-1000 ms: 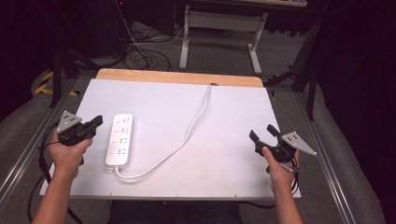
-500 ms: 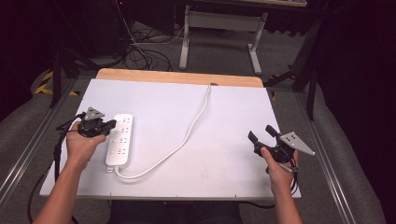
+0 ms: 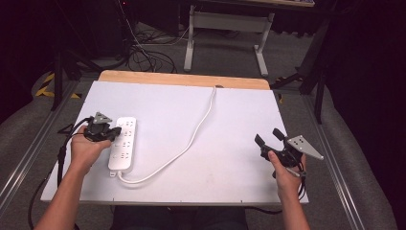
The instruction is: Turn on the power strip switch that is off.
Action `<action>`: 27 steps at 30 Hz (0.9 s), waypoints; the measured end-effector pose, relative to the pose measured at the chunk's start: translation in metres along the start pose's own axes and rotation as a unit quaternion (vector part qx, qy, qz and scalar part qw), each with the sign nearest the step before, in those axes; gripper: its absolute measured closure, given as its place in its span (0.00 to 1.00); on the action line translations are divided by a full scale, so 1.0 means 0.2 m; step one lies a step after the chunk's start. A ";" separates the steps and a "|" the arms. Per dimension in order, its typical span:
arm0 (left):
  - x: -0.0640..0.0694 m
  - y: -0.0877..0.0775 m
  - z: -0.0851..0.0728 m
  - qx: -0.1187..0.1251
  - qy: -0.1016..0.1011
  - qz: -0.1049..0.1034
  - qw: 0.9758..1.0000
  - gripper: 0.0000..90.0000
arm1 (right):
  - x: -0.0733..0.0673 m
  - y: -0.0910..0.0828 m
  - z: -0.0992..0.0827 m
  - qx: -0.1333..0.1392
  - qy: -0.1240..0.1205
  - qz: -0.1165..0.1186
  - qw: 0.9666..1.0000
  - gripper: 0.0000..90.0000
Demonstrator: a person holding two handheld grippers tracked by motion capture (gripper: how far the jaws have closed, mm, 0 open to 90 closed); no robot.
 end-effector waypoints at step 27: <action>0.01 0.02 -0.01 -0.011 -0.010 0.013 1.000 1.00 | 0.00 -0.02 0.02 0.009 0.002 -0.003 1.000 0.21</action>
Point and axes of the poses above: each handheld gripper's, and its own axes: y roughly forward along the jaws, z roughly out of its top, x roughly to its right, the point moved 9 cm from there along y, roughly forward along the jaws
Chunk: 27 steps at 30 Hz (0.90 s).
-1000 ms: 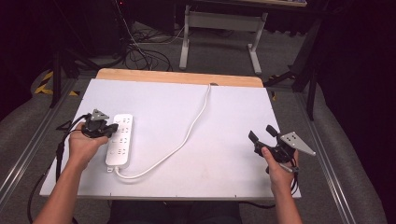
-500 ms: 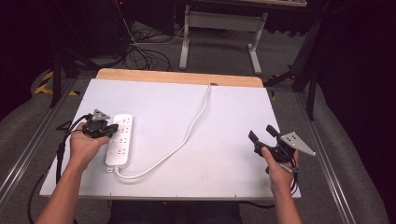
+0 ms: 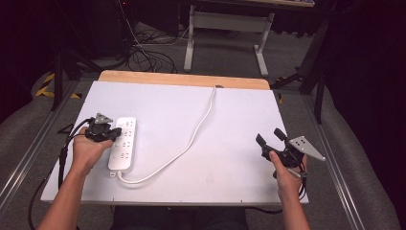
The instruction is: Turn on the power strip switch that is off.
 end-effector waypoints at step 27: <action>0.00 0.00 0.00 0.003 -0.009 -0.009 1.000 1.00 | -0.01 -0.01 0.01 0.003 0.000 0.000 1.000 0.21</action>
Point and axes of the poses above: each handheld gripper's, and its own axes: y roughly forward along the jaws, z roughly out of its top, x roughly to its right, the point moved 9 cm from there along y, roughly forward along the jaws
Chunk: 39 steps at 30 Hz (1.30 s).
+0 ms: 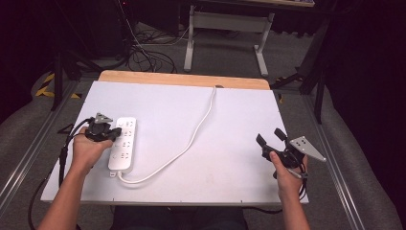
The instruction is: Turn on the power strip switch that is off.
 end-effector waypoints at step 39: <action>-0.08 -0.09 0.05 0.094 -0.022 0.042 0.994 1.00 | -0.02 0.04 -0.02 -0.012 -0.006 0.004 1.000 0.21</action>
Point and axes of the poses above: each handheld gripper's, and its own axes: y roughly forward along the jaws, z roughly out of its top, x roughly to its right, the point moved 9 cm from there along y, roughly forward along the jaws
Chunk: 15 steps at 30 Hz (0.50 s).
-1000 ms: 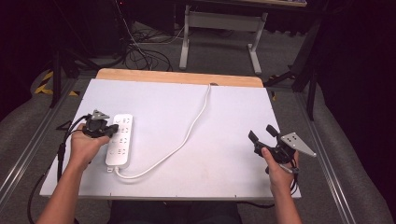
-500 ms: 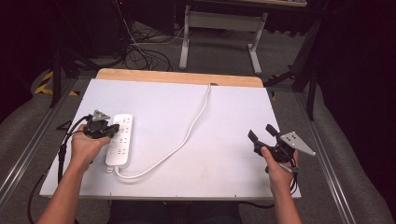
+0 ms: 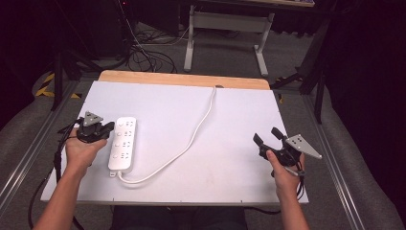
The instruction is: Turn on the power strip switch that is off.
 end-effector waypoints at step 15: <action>-0.02 -0.08 0.09 0.090 -0.019 0.026 0.995 0.98 | 0.00 0.00 0.00 0.000 0.000 0.000 1.000 0.21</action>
Point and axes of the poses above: each handheld gripper's, and its own axes: y roughly forward along the jaws, z roughly out of its top, x roughly to its right, the point moved 9 cm from there along y, roughly forward along the jaws
